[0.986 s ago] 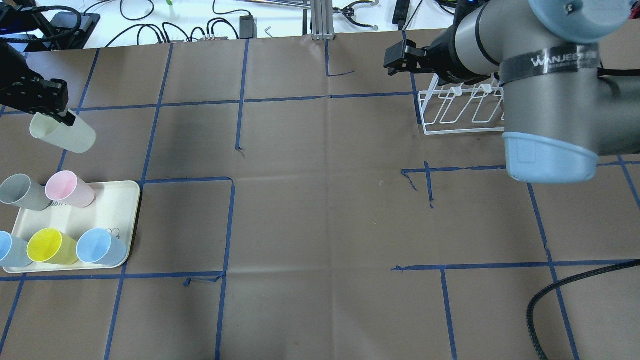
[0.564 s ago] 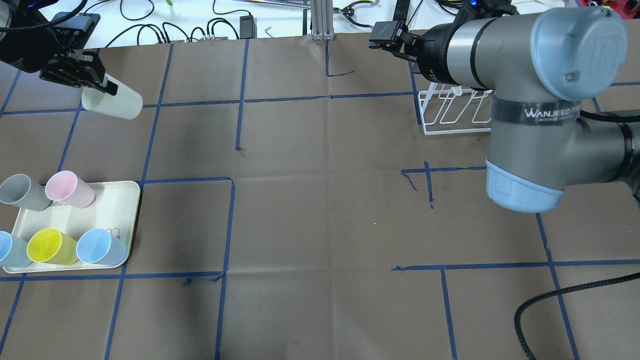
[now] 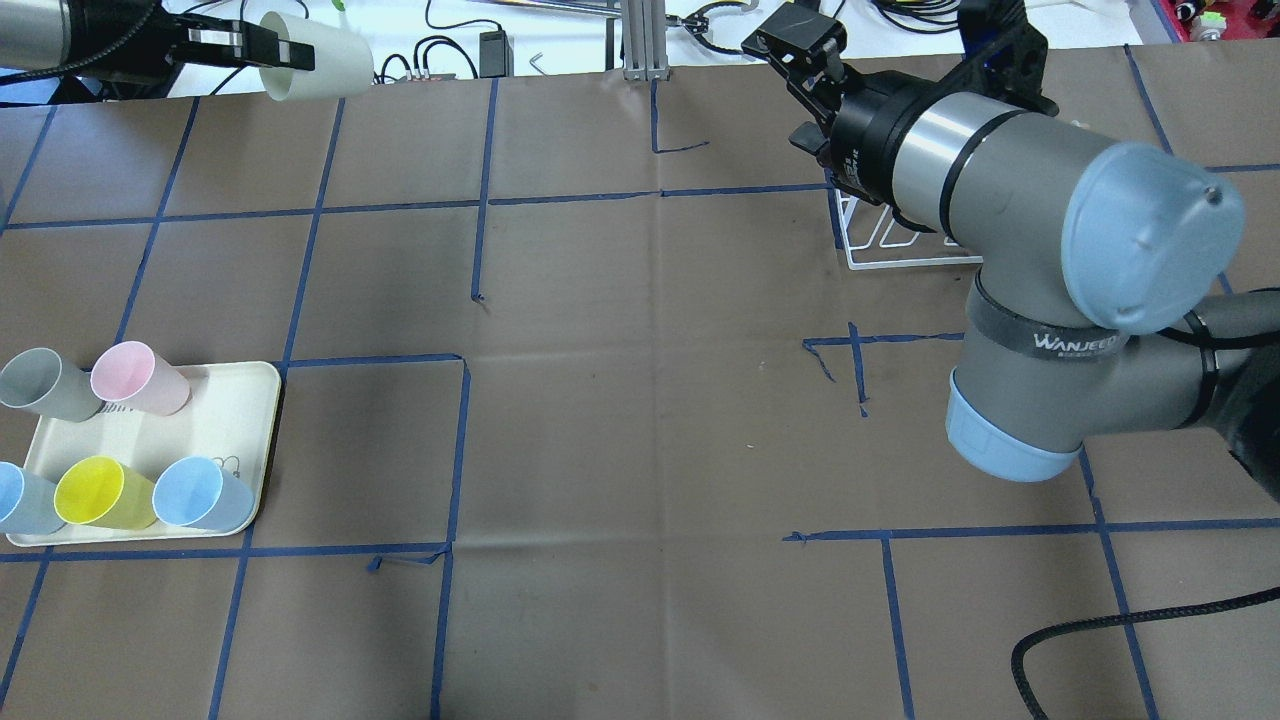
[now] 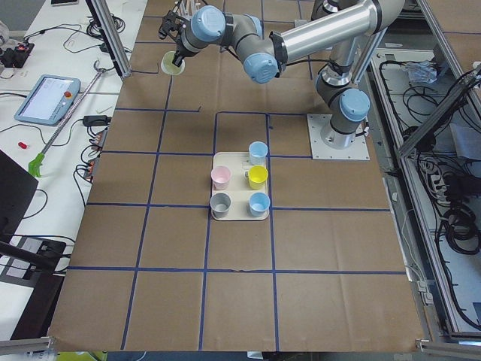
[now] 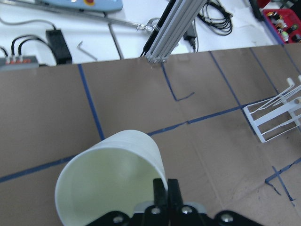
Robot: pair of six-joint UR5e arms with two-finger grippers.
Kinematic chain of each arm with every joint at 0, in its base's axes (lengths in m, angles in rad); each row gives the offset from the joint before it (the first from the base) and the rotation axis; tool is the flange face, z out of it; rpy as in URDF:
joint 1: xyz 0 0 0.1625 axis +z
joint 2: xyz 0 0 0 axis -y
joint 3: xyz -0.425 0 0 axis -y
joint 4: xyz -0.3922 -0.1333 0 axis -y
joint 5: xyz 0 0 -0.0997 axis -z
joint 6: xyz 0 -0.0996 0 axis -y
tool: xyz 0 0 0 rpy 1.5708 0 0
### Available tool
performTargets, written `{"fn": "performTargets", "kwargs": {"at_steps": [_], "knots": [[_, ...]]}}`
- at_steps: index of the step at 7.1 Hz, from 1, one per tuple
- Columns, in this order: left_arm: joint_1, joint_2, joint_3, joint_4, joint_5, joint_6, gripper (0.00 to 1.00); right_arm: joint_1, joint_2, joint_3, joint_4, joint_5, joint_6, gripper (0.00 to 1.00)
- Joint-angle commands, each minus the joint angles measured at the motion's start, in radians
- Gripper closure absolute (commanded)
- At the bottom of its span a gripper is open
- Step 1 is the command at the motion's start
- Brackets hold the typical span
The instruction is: Transfer IKEA cup to right arm and place on rack
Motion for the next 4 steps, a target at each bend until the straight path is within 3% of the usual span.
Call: {"fn": "performTargets", "kwargs": {"at_steps": [1, 3, 4], "knots": [[-0.034, 0.005, -0.175, 0.386, -0.152, -0.005, 1.00, 0.003, 0.004, 0.049, -0.126, 0.006, 0.278, 0.00], [-0.072, -0.013, -0.311, 0.679, -0.276, -0.007, 1.00, 0.004, 0.004, 0.117, -0.215, 0.017, 0.433, 0.00], [-0.080, -0.009, -0.390, 0.767, -0.350, -0.005, 1.00, 0.006, 0.010, 0.125, -0.252, 0.012, 0.466, 0.00]]}}
